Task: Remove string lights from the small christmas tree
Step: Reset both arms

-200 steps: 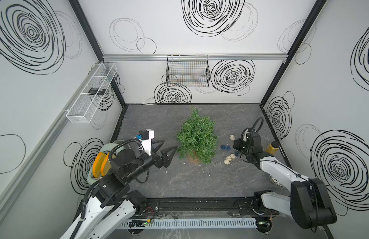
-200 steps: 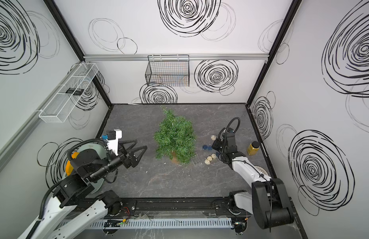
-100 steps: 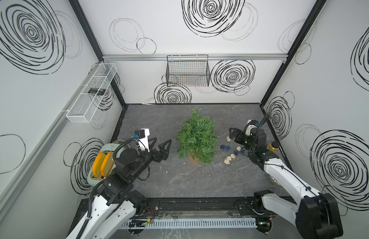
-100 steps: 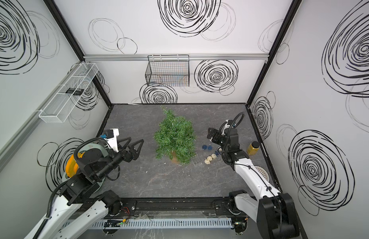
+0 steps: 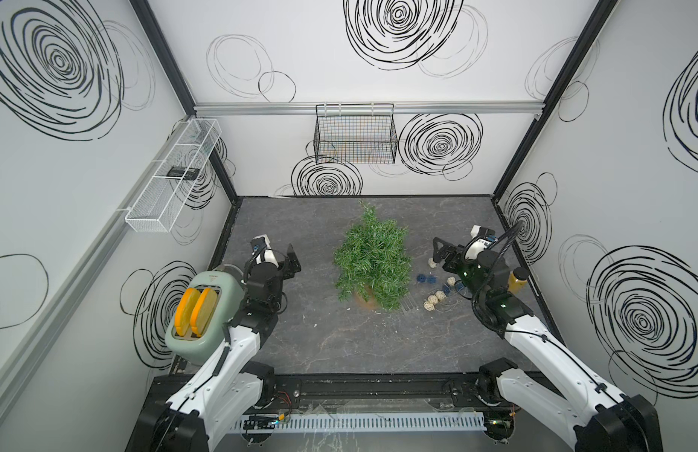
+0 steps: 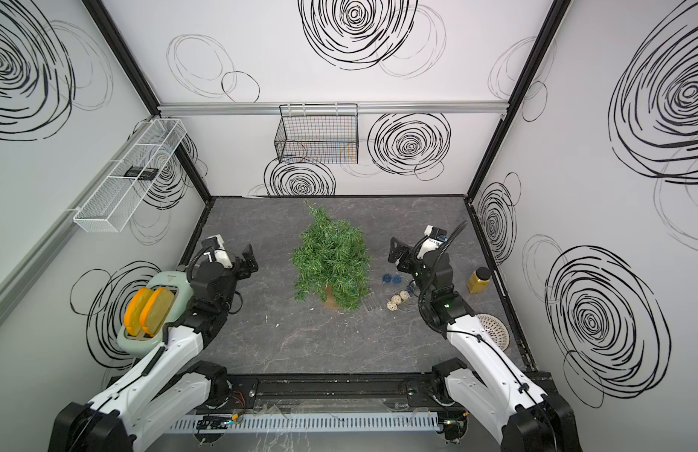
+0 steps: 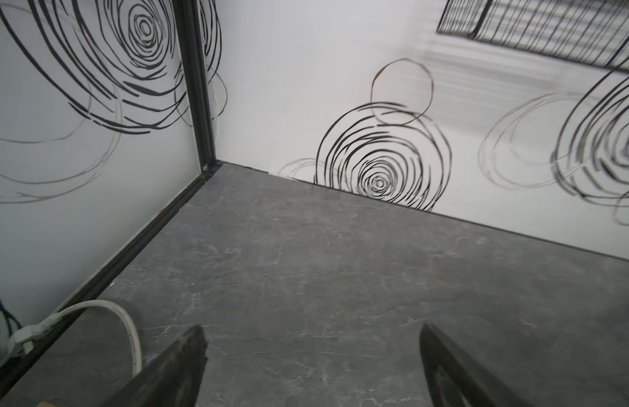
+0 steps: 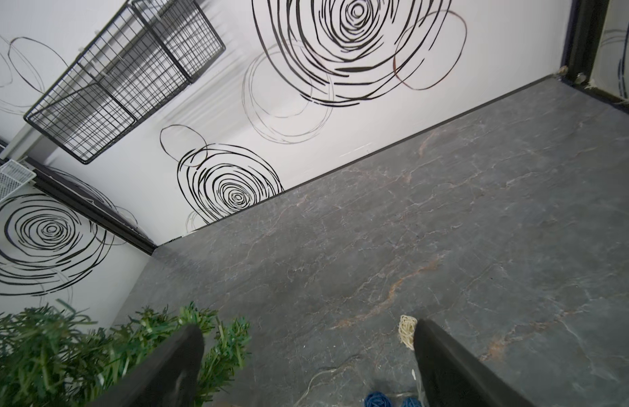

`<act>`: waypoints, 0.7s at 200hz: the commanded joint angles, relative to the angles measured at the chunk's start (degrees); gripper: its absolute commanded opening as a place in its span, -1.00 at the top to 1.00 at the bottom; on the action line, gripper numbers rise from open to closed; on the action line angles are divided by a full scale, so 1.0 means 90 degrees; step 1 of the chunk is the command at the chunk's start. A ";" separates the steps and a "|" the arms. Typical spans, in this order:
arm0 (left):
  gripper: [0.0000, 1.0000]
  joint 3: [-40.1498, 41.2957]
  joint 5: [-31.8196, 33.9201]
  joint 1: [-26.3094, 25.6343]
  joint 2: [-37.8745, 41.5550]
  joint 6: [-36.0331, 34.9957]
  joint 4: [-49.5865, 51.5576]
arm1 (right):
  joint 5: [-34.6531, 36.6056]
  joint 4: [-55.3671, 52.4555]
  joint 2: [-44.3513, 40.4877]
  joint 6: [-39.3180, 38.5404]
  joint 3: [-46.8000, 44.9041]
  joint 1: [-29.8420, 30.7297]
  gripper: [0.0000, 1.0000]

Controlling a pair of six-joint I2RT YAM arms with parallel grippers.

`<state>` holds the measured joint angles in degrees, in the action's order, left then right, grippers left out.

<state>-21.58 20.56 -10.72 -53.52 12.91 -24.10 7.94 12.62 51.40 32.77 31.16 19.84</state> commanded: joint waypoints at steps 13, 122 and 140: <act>-0.93 0.0533 -0.0316 0.0231 -0.0740 -0.0779 -0.2594 | 0.0394 0.0379 -0.0145 -0.0107 -0.0274 0.0003 -0.95; -0.92 0.1210 -0.1307 0.0859 -0.3577 -0.1219 -0.6107 | 0.1180 0.0194 0.0189 0.0147 -0.0185 0.0076 -0.95; -0.92 0.1207 -0.1223 0.0817 -0.3580 -0.1253 -0.6085 | 0.1578 0.0108 0.0404 0.0301 -0.0109 0.0033 -0.95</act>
<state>-10.09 11.31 -3.46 -85.47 1.69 -71.35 15.68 14.81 52.86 33.21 28.29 20.16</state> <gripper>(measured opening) 0.963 0.974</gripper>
